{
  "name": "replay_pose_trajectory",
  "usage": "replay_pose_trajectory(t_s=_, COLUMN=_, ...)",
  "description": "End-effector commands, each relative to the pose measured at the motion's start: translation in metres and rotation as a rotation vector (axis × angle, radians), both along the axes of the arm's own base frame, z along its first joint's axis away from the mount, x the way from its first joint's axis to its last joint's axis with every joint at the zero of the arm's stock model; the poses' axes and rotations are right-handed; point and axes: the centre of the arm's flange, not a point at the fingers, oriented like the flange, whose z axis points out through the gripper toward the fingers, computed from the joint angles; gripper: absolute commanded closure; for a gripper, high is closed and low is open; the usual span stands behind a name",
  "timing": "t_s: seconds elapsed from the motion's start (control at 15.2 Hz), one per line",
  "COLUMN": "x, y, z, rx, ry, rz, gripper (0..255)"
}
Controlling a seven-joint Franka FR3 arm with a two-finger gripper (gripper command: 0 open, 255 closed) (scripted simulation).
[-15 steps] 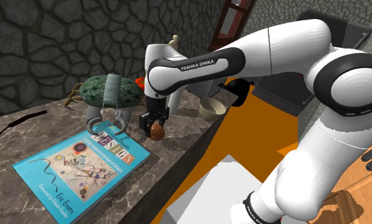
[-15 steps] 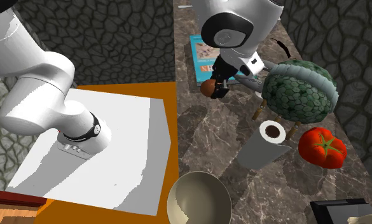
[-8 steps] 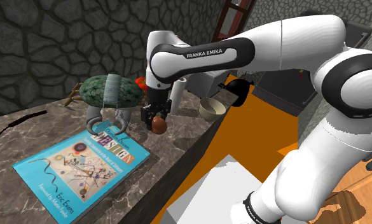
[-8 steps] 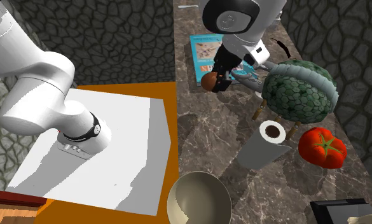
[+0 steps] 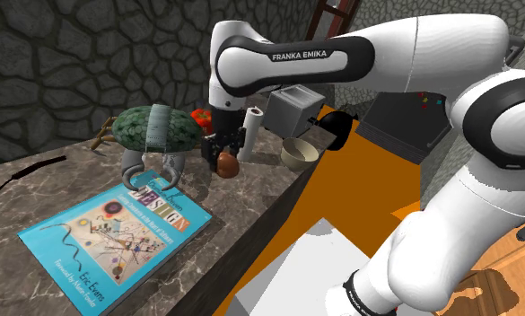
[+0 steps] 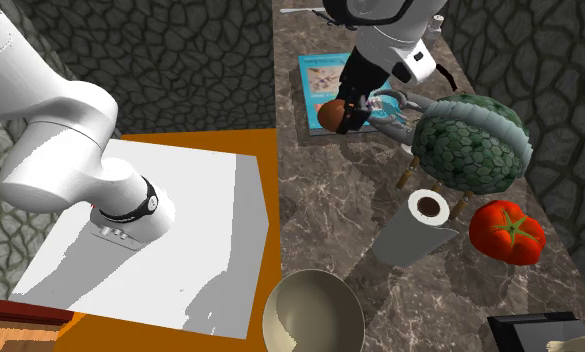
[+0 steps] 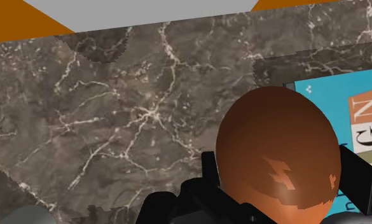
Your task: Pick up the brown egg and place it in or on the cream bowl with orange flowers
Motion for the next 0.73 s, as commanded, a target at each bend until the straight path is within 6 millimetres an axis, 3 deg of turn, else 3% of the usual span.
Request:
replay_pose_trajectory(t_s=0.0, x=0.000, y=0.002, z=0.011, rx=0.000, ry=0.000, rz=0.000, gripper=255)
replay_pose_trajectory(t_s=0.59, x=-0.001, y=0.002, z=0.056, rx=0.000, ry=0.000, rz=0.000, gripper=255)
replay_pose_trajectory(t_s=0.66, x=-0.001, y=-0.011, z=0.056, rx=0.000, ry=0.000, rz=0.000, gripper=255)
